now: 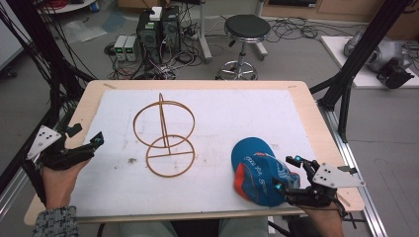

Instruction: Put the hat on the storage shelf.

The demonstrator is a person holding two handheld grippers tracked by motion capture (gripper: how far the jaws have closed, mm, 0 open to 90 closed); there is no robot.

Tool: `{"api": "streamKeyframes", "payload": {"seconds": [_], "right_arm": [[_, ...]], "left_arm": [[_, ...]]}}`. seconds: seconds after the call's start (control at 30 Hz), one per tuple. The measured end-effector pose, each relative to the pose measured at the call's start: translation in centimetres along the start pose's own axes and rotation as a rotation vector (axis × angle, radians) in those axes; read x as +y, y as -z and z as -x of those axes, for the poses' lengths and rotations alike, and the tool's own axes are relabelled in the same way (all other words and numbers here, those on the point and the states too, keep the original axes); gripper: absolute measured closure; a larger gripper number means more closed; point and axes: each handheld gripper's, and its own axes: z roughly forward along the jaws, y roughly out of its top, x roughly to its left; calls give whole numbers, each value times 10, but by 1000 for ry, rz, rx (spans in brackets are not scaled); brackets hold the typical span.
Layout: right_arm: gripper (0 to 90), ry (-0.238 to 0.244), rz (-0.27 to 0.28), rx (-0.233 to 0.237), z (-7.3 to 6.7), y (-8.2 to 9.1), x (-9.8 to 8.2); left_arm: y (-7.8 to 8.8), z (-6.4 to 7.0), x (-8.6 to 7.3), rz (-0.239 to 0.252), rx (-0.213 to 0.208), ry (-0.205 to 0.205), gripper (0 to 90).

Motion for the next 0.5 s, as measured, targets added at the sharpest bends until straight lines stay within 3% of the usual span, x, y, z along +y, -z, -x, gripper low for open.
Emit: {"api": "streamKeyframes", "payload": {"seconds": [0.2,0.5], "right_arm": [[375,53,-51,55,-7,-7,-7],[524,44,-84,52,-5,-9,-8]], "left_arm": [[0,0,0,1,-2,0,179],[2,-2,0,1,2,1,179]]}}
